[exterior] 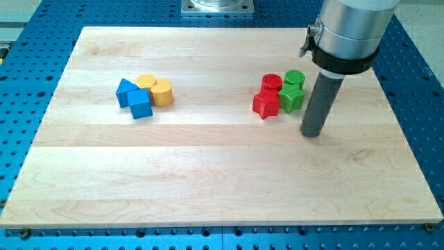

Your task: Move red blocks and green blocks to the left

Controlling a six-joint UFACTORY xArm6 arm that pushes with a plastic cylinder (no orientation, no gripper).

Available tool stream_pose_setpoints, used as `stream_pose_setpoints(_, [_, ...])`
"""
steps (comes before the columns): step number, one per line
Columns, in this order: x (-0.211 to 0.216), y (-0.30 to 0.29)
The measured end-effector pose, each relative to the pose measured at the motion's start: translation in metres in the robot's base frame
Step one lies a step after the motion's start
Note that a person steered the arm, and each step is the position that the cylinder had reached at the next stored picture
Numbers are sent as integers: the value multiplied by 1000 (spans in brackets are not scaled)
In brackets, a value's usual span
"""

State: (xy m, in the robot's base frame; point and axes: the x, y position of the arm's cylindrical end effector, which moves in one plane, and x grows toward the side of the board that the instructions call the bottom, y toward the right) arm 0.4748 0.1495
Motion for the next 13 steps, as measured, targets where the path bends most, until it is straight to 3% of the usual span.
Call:
stream_pose_setpoints(2, [5, -14])
stream_pose_setpoints(3, [-4, 10])
stream_pose_setpoints(4, [-63, 53])
stream_pose_setpoints(6, [-75, -18])
stream_pose_setpoints(7, [-32, -29])
stream_pose_setpoints(8, [-29, -26])
stream_pose_setpoints(9, [44, -40])
stream_pose_setpoints(10, [24, -88])
stream_pose_setpoints(11, [-2, -98])
stream_pose_setpoints(13, [8, 14])
